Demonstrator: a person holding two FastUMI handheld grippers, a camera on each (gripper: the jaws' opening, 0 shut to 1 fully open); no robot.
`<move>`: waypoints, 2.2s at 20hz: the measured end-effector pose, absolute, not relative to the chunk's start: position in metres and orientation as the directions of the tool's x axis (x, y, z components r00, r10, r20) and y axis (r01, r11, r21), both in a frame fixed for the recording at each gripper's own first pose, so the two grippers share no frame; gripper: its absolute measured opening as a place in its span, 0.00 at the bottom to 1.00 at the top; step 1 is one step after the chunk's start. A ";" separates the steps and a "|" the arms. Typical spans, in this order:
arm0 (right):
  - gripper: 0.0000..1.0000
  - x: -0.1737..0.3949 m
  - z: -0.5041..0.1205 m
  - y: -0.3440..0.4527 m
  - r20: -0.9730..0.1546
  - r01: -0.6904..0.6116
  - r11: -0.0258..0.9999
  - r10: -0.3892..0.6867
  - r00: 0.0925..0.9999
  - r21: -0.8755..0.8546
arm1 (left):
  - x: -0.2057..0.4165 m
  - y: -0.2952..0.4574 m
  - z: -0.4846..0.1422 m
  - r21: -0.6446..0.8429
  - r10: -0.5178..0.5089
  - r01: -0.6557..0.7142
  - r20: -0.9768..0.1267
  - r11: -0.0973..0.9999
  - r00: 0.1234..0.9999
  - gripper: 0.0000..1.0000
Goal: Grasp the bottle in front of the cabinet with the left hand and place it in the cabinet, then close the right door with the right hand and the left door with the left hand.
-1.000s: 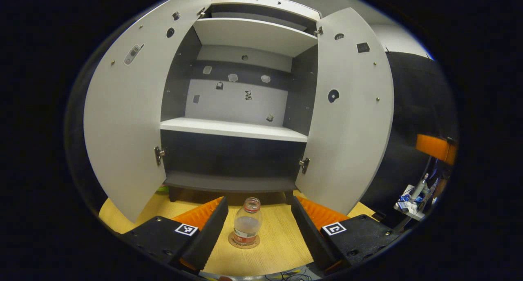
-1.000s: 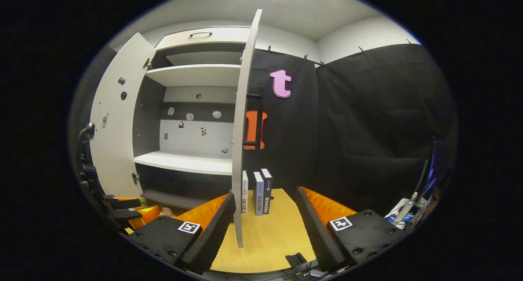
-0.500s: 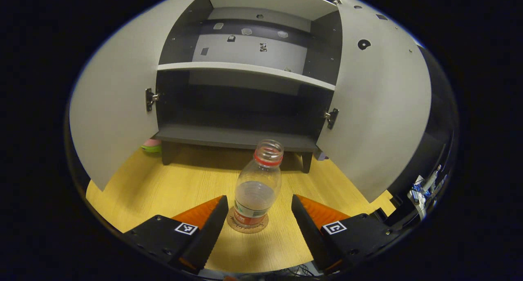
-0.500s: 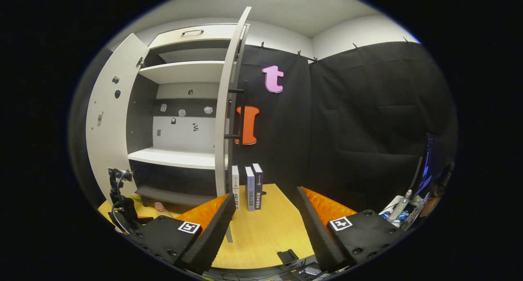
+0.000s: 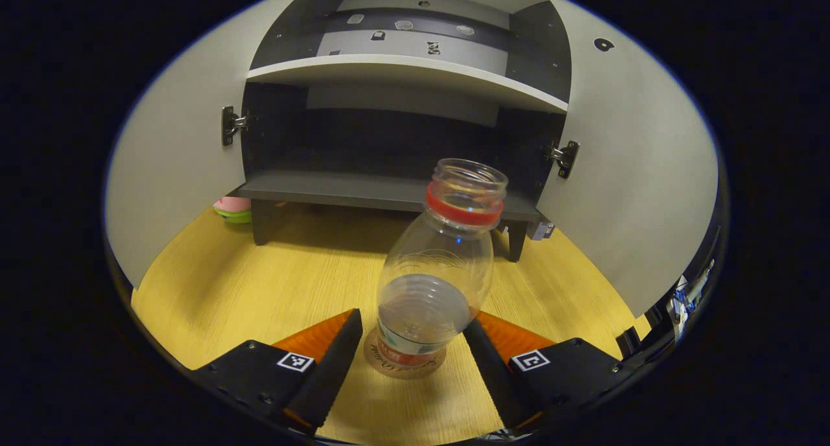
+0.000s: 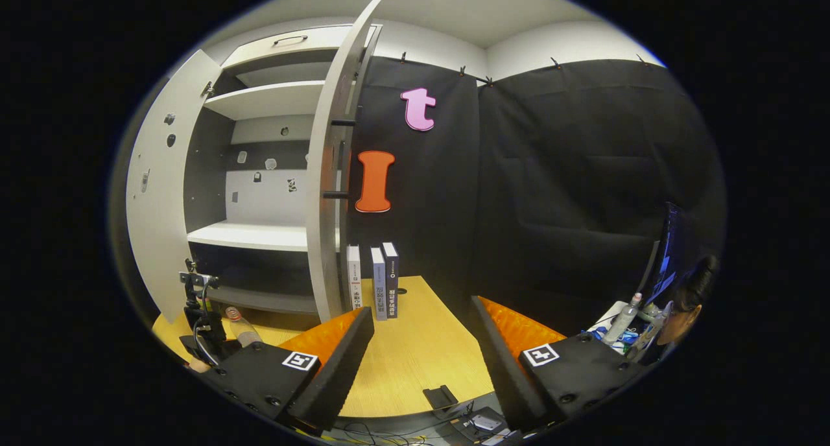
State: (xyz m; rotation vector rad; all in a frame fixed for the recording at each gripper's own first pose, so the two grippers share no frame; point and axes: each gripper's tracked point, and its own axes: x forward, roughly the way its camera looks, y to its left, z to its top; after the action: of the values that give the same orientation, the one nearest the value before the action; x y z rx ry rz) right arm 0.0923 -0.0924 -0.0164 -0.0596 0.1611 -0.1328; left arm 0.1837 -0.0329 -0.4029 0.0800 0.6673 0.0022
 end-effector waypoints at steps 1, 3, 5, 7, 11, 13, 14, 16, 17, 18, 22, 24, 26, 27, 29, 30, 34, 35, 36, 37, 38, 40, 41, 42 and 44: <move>0.99 0.093 -0.018 -0.094 -0.160 0.128 0.989 -0.138 0.977 -0.071 | 0.186 -0.034 -0.403 0.077 0.028 0.025 -0.616 0.997 0.787 0.94; 0.99 0.095 -0.019 -0.095 -0.164 0.127 0.989 -0.138 0.977 -0.075 | 0.191 -0.036 -0.402 0.091 0.024 0.040 -0.612 0.995 0.791 0.84; 0.99 0.096 -0.020 -0.094 -0.167 0.123 0.990 -0.133 0.977 -0.074 | 0.190 -0.039 -0.400 0.102 0.012 0.066 -0.623 0.993 0.782 0.78; 0.99 0.101 -0.020 -0.092 -0.168 0.115 0.991 -0.126 0.978 -0.071 | 0.190 -0.045 -0.386 0.100 -0.008 0.089 -0.621 0.991 0.784 0.76; 0.99 0.109 -0.015 -0.087 -0.154 0.094 0.993 -0.105 0.983 -0.072 | 0.183 -0.058 -0.343 0.096 -0.053 0.142 -0.620 0.985 0.783 0.76; 0.99 0.112 -0.013 -0.079 -0.147 0.078 0.995 -0.087 0.985 -0.066 | 0.180 -0.062 -0.318 0.086 -0.068 0.151 -0.609 0.985 0.790 0.76; 0.99 0.114 -0.012 -0.076 -0.144 0.070 0.996 -0.079 0.986 -0.063 | 0.179 -0.064 -0.305 0.079 -0.074 0.152 -0.602 0.985 0.795 0.76; 0.99 0.117 -0.010 -0.071 -0.136 0.055 0.997 -0.063 0.989 -0.059 | 0.178 -0.067 -0.280 0.048 -0.095 0.152 -0.589 0.987 0.802 0.76; 0.99 0.118 -0.009 -0.068 -0.132 0.049 0.997 -0.056 0.990 -0.057 | 0.178 -0.068 -0.267 0.036 -0.106 0.155 -0.580 0.987 0.808 0.76; 0.99 0.119 -0.009 -0.065 -0.128 0.044 0.998 -0.051 0.990 -0.054 | 0.179 -0.066 -0.253 0.034 -0.110 0.158 -0.571 0.987 0.813 0.76; 0.99 0.120 -0.004 -0.058 -0.110 0.037 0.998 -0.042 0.993 -0.044 | 0.190 -0.063 -0.197 0.057 -0.122 0.178 -0.525 0.982 0.843 0.76; 0.99 0.119 -0.002 -0.055 -0.104 0.037 0.998 -0.041 0.994 -0.042 | 0.201 -0.065 -0.169 0.057 -0.145 0.199 -0.494 0.978 0.857 0.76; 0.99 0.118 -0.001 -0.053 -0.098 0.035 0.999 -0.038 0.994 -0.038 | 0.216 -0.065 -0.148 0.066 -0.158 0.213 -0.468 0.975 0.870 0.76; 0.99 0.117 0.000 -0.052 -0.094 0.035 0.999 -0.039 0.995 -0.037 | 0.224 -0.065 -0.137 0.075 -0.160 0.216 -0.456 0.973 0.876 0.76; 0.99 0.114 0.004 -0.051 -0.085 0.038 0.999 -0.041 0.996 -0.036 | 0.240 -0.066 -0.119 0.088 -0.166 0.225 -0.434 0.970 0.885 0.76; 0.99 0.114 0.005 -0.052 -0.081 0.042 0.998 -0.044 0.996 -0.037 | 0.249 -0.067 -0.112 0.086 -0.173 0.231 -0.428 0.969 0.887 0.76; 0.99 0.110 0.011 -0.055 -0.069 0.053 0.998 -0.055 0.996 -0.032 | 0.286 -0.074 -0.089 0.079 -0.192 0.244 -0.410 0.967 0.892 0.76; 0.99 0.110 0.013 -0.056 -0.066 0.057 0.998 -0.059 0.996 -0.032 | 0.298 -0.075 -0.086 0.082 -0.192 0.245 -0.405 0.966 0.894 0.76; 0.99 0.110 0.015 -0.058 -0.063 0.061 0.998 -0.063 0.996 -0.033 | 0.308 -0.079 -0.081 0.079 -0.199 0.251 -0.400 0.965 0.894 0.76; 0.99 0.109 0.016 -0.059 -0.060 0.064 0.997 -0.066 0.996 -0.035 | 0.318 -0.082 -0.079 0.076 -0.206 0.257 -0.401 0.963 0.893 0.76; 0.99 0.108 0.018 -0.060 -0.058 0.067 0.997 -0.069 0.996 -0.036 | 0.327 -0.085 -0.076 0.080 -0.213 0.265 -0.399 0.961 0.892 0.76; 0.98 0.109 0.019 -0.063 -0.054 0.075 0.996 -0.077 0.996 -0.040 | 0.350 -0.088 -0.074 0.095 -0.210 0.269 -0.404 0.959 0.891 0.76; 0.98 0.110 0.020 -0.065 -0.055 0.080 0.996 -0.082 0.995 -0.040 | 0.360 -0.089 -0.074 0.098 -0.210 0.271 -0.405 0.958 0.890 0.76; 0.98 0.111 0.020 -0.067 -0.055 0.085 0.996 -0.086 0.995 -0.035 | 0.370 -0.090 -0.075 0.097 -0.208 0.270 -0.411 0.958 0.887 0.76; 0.99 0.112 0.023 -0.070 -0.048 0.094 0.995 -0.095 0.994 -0.022 | 0.388 -0.092 -0.080 0.086 -0.208 0.270 -0.432 0.959 0.877 0.76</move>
State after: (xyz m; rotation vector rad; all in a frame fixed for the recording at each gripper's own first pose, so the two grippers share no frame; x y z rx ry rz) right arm 0.1123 -0.0703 0.0229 -0.0195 0.0493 -0.0951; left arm 0.3882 -0.0920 -0.0797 0.1455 0.4336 -0.2504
